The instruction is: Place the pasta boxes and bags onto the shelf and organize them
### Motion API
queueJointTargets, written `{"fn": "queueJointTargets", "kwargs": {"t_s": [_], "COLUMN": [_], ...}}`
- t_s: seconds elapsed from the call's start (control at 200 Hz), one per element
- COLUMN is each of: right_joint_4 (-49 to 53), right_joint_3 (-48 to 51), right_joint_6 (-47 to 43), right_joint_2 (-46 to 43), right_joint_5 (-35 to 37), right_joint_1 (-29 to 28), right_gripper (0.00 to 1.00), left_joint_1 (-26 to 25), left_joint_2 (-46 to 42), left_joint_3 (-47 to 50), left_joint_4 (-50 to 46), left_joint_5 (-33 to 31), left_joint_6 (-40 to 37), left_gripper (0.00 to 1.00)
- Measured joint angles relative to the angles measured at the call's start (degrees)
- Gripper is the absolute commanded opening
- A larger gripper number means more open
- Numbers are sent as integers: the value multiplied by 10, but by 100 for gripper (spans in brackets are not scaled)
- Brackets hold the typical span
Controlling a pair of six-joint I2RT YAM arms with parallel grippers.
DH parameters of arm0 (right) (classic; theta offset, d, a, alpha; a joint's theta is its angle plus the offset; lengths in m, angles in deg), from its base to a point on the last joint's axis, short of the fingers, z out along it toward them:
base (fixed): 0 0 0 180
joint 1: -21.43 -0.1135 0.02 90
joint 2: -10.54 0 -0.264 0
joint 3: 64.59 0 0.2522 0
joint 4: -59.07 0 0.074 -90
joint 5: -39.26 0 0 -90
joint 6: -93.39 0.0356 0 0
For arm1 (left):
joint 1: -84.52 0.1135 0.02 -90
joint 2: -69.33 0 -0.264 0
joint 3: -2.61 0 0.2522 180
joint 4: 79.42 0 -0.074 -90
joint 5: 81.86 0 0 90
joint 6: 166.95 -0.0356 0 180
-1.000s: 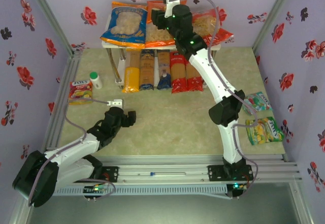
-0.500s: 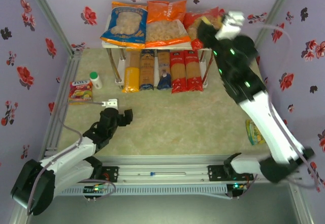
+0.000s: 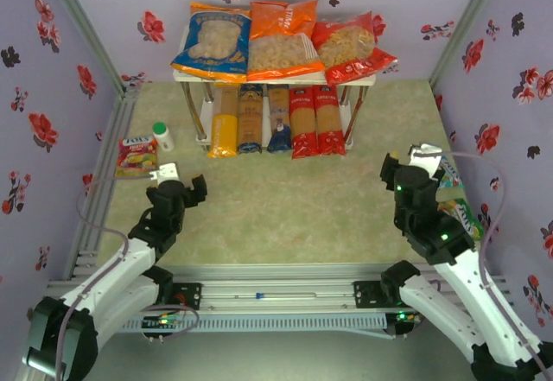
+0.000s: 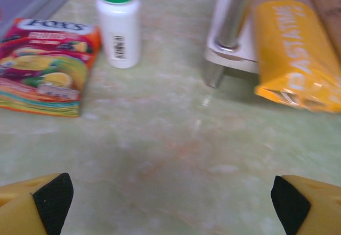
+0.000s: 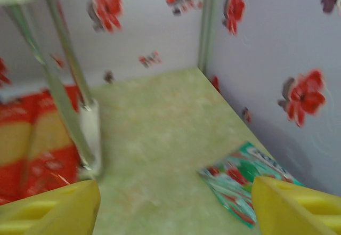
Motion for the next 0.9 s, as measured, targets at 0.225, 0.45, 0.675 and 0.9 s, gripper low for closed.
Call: {"fn": "queueJointTargets", "kwargs": {"t_s": [0.225, 0.45, 0.675, 0.9], "right_joint_4": [-38, -109, -176, -220], "right_joint_3": [67, 111, 113, 124], "right_joint_6": [52, 81, 85, 85], "right_joint_2": [94, 194, 233, 238], "right_joint_5": [-76, -169, -198, -202], "right_joint_1": [105, 158, 165, 187], "right_gripper": [92, 99, 99, 99], "left_joint_1": [68, 100, 147, 174], "left_joint_2": [74, 97, 105, 285], "left_joint_3": [16, 14, 4, 29], "left_joint_4": [113, 175, 256, 396], "left_joint_5": [-10, 2, -8, 0], "left_joint_6": [15, -29, -139, -179], "left_gripper": [100, 100, 100, 100]}}
